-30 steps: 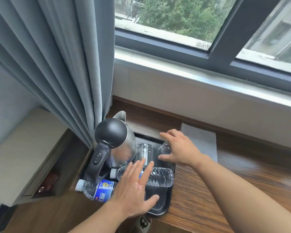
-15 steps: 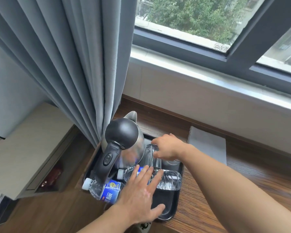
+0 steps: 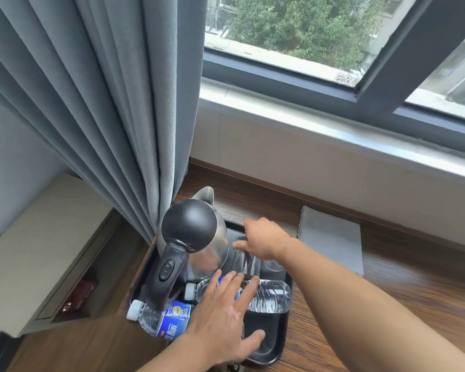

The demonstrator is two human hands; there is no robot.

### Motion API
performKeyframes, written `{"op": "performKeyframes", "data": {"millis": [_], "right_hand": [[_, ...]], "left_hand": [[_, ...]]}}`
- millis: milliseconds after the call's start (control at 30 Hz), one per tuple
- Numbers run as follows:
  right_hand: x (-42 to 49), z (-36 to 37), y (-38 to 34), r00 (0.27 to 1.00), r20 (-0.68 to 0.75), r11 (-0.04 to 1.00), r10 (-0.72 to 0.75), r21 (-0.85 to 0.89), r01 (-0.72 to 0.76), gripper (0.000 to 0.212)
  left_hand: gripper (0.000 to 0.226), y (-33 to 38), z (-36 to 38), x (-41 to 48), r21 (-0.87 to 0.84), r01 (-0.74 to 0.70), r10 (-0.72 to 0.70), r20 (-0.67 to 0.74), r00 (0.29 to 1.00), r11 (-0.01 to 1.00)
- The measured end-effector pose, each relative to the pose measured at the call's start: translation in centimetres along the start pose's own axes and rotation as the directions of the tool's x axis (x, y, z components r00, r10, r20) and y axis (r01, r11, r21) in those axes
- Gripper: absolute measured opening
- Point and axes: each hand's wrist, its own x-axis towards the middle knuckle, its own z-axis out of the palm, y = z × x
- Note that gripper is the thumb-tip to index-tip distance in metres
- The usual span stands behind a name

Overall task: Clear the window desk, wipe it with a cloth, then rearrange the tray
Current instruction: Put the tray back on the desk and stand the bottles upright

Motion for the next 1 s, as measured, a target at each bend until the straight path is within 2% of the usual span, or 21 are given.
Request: {"op": "performKeyframes", "data": {"millis": [100, 233, 367, 433, 567, 667, 1000], "right_hand": [[0.8, 0.6, -0.3, 0.997, -0.051, 0.996, 0.065, 0.062, -0.062, 0.047], [0.8, -0.2, 0.1, 0.992, -0.091, 0.977, 0.09, 0.201, -0.07, 0.051], [-0.2, -1.0, 1.4, 0.993, -0.105, 0.952, 0.045, 0.306, -0.01, 0.078], [-0.9, -1.2, 1.8, 0.989, -0.148, 0.941, 0.001, 0.334, 0.049, 0.084], [-2.3, -0.7, 2.9, 0.957, -0.225, 0.937, -0.185, 0.253, 0.241, 0.082], [-2.9, 0.1, 3.5, 0.928, -0.251, 0.925, -0.277, 0.192, 0.328, 0.078], [-3.1, 2.6, 4.4, 0.893, -0.366, 0.944, -0.264, 0.092, 0.317, 0.074]], "left_hand": [[0.098, -0.3, 0.3, -0.1, -0.005, -0.009, 0.009, -0.027, 1.0, 1.0], [0.098, -0.3, 0.0, -0.3, 0.005, -0.004, 0.004, 0.023, 1.0, 1.0], [0.099, -1.0, -0.1, -0.7, -0.047, -0.027, 0.027, 0.003, 1.0, 0.999], [0.098, -1.4, -0.4, -0.9, -0.058, -0.041, 0.043, 0.031, 0.999, 0.997], [0.094, -2.2, -0.1, -1.3, -0.046, -0.093, 0.094, 0.009, 0.996, 0.995], [0.093, -2.6, 0.3, -1.6, -0.041, -0.122, 0.121, -0.019, 0.992, 0.992], [0.09, -3.0, 1.5, -2.1, 0.005, -0.148, 0.148, -0.077, 0.986, 0.989]]}}
